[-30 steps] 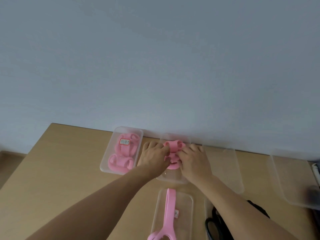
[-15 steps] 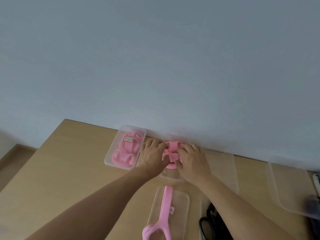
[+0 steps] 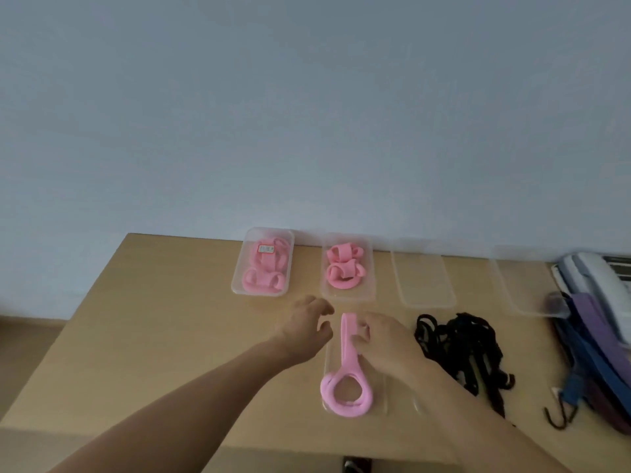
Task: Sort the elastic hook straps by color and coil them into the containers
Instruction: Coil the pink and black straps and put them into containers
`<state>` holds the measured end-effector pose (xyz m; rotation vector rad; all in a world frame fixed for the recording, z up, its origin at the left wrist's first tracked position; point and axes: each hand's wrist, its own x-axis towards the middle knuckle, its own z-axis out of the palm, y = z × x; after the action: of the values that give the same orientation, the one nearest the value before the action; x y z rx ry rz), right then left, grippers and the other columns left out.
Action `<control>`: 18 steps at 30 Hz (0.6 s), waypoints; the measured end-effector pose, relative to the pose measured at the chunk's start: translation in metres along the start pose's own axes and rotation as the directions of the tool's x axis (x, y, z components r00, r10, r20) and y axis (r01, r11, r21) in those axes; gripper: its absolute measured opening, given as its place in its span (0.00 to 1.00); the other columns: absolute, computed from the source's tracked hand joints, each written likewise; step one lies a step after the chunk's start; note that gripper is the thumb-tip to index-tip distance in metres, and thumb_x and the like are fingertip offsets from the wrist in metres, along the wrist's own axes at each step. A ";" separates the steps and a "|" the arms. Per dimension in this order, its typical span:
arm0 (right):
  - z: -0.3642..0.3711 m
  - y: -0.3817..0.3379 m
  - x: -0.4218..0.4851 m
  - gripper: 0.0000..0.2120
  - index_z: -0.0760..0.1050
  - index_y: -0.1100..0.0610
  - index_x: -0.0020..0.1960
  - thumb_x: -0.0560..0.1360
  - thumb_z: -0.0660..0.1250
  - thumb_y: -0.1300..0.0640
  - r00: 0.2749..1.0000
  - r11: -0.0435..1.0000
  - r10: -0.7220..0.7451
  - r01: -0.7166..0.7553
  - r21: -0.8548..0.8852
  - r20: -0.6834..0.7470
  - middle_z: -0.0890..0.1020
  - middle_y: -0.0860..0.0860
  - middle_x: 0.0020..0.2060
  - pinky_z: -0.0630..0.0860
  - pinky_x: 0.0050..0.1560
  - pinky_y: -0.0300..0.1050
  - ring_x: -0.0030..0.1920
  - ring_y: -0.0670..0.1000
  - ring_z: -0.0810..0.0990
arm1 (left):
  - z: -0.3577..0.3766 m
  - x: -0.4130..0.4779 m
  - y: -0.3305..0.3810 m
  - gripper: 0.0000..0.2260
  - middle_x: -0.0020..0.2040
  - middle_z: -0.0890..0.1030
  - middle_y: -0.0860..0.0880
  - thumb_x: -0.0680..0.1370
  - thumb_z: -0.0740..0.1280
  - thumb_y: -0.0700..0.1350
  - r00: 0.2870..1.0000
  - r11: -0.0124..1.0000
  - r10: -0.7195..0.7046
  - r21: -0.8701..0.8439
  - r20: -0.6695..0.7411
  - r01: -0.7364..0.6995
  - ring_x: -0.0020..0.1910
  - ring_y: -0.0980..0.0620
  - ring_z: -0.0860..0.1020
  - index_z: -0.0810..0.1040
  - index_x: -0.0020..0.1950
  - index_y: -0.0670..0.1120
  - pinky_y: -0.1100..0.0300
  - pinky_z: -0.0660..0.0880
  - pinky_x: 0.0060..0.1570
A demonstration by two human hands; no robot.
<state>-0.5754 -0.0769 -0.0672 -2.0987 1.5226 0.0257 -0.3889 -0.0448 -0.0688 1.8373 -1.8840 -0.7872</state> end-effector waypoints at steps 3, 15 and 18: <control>0.021 -0.003 -0.026 0.08 0.71 0.49 0.49 0.76 0.63 0.45 0.993 0.994 0.110 -0.110 -0.008 0.050 0.76 0.43 0.42 0.67 0.34 0.39 0.39 0.44 0.74 | 0.008 -0.018 -0.002 0.14 0.58 0.78 0.48 0.77 0.66 0.42 0.992 1.000 -0.006 -0.010 0.126 0.008 0.53 0.49 0.78 0.78 0.62 0.46 0.54 0.75 0.56; 0.019 -0.012 -0.064 0.07 0.73 0.51 0.48 0.72 0.70 0.55 0.953 0.863 0.302 -0.264 0.430 -0.021 0.81 0.47 0.41 0.75 0.39 0.41 0.41 0.47 0.80 | -0.014 -0.041 0.008 0.25 0.63 0.76 0.52 0.74 0.62 0.37 0.956 0.994 0.057 0.078 0.288 -0.082 0.56 0.53 0.77 0.71 0.70 0.52 0.58 0.75 0.55; -0.012 -0.027 -0.065 0.09 0.76 0.58 0.50 0.71 0.70 0.65 0.959 0.572 0.280 -0.194 0.797 0.032 0.82 0.52 0.34 0.73 0.29 0.41 0.29 0.48 0.79 | -0.034 -0.040 0.017 0.34 0.69 0.72 0.51 0.70 0.62 0.32 0.946 0.986 0.124 0.073 0.300 -0.152 0.64 0.52 0.73 0.66 0.74 0.53 0.54 0.74 0.61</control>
<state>-0.5789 -0.0199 -0.0249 -1.1681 1.4690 -0.5751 -0.3780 -0.0099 -0.0274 1.6934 -2.2449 -0.9825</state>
